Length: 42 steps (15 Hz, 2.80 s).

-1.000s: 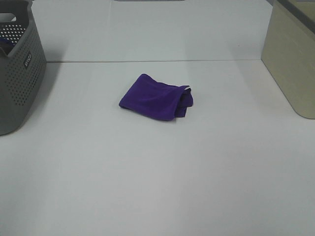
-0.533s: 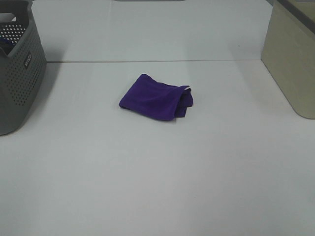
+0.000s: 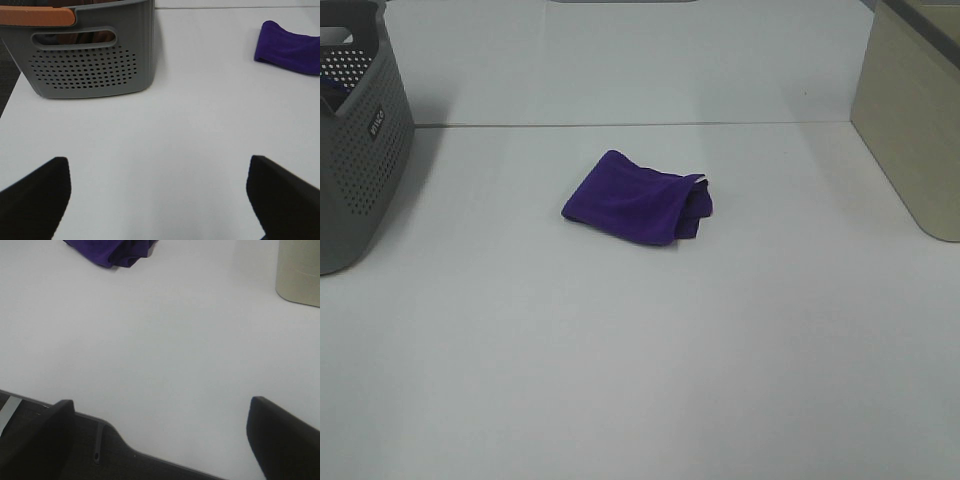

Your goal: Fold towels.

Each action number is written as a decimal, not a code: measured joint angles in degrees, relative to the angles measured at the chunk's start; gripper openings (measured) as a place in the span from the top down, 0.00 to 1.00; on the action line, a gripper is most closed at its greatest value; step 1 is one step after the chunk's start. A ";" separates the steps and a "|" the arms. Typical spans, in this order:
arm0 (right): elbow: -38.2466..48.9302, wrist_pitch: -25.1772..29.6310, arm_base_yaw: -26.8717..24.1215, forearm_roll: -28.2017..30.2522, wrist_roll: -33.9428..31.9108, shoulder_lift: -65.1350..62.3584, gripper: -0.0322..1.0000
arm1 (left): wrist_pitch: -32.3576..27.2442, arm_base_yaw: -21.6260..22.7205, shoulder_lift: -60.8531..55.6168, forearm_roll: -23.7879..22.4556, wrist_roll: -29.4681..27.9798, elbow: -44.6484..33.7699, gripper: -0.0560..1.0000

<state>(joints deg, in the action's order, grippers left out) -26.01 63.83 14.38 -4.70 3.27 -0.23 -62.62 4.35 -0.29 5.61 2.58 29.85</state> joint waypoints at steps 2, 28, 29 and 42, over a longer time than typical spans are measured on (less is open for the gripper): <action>0.00 -0.06 0.00 0.46 0.00 0.00 0.10 | 0.06 0.00 0.00 0.34 0.00 0.00 0.12; 0.11 -0.11 -8.59 0.17 0.00 0.00 0.10 | 0.74 1.60 0.00 0.40 -0.06 0.00 0.12; 0.11 -0.11 -8.59 0.17 0.00 0.00 0.10 | 0.74 1.78 0.00 0.40 -0.06 0.00 0.12; 0.11 -0.11 -8.59 1.43 0.06 0.00 0.10 | 0.74 2.01 0.00 0.40 -0.06 0.00 0.12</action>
<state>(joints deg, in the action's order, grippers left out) -25.90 63.71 5.79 -3.27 3.32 -0.23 -61.88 6.36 -0.29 6.02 2.52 29.85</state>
